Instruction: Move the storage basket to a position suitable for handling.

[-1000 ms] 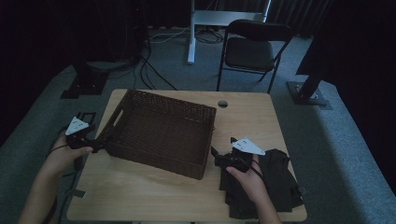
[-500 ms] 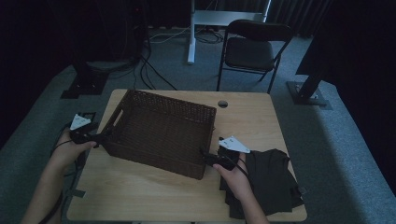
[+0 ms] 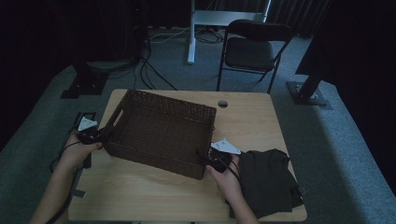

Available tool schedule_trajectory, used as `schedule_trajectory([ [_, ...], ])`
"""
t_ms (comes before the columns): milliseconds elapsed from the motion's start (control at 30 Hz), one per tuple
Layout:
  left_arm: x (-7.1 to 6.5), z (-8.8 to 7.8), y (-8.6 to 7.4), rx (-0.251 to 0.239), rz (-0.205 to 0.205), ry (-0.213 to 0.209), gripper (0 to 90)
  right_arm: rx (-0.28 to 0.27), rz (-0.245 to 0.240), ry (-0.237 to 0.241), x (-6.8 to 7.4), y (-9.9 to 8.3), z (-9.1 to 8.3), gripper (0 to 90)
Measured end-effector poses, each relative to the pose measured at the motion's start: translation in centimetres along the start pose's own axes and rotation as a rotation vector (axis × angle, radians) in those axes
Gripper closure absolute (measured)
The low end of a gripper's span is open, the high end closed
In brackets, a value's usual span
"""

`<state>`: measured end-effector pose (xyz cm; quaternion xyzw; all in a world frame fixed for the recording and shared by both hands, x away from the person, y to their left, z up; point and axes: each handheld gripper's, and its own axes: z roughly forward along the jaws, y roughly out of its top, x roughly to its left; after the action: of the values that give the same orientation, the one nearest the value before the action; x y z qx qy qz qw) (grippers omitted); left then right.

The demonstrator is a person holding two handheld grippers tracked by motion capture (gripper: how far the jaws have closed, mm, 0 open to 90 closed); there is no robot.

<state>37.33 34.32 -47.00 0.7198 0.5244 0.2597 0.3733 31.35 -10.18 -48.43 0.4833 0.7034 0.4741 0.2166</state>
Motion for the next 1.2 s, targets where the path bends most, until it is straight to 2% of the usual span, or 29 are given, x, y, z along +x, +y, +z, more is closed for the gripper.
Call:
schedule_trajectory([
  [67,-0.2,-0.1,0.0,0.001,0.001,0.017,72.2,0.004,0.0,-0.019,0.1,0.1,-0.1,46.2],
  [233,-0.7,-0.4,-0.3,0.008,-0.016,0.02,73.1,0.01,-0.006,-0.079,0.2,0.3,-0.1,53.5],
  [433,-1.1,-0.7,-0.7,-0.008,-0.05,0.032,73.9,0.017,-0.008,-0.103,0.1,0.6,0.2,56.5],
  [733,-1.8,-1.5,-1.3,-0.01,-0.069,0.05,74.0,0.036,-0.031,-0.089,-0.5,0.9,0.2,58.0],
  [800,-2.1,-2.0,-1.7,-0.013,-0.082,0.058,74.0,0.04,-0.039,-0.081,-0.7,1.0,0.2,58.7],
  [967,-1.9,-2.8,-2.5,-0.038,-0.129,0.035,77.3,0.045,-0.048,-0.064,-0.8,1.0,0.2,59.2],
  [1033,-1.9,-3.1,-2.7,-0.036,-0.122,0.037,77.1,0.048,-0.054,-0.06,-0.8,1.0,0.2,59.4],
  [1200,-2.2,-3.8,-3.0,-0.011,-0.104,0.073,77.3,0.055,-0.073,-0.049,-0.5,1.0,0.1,59.6],
])
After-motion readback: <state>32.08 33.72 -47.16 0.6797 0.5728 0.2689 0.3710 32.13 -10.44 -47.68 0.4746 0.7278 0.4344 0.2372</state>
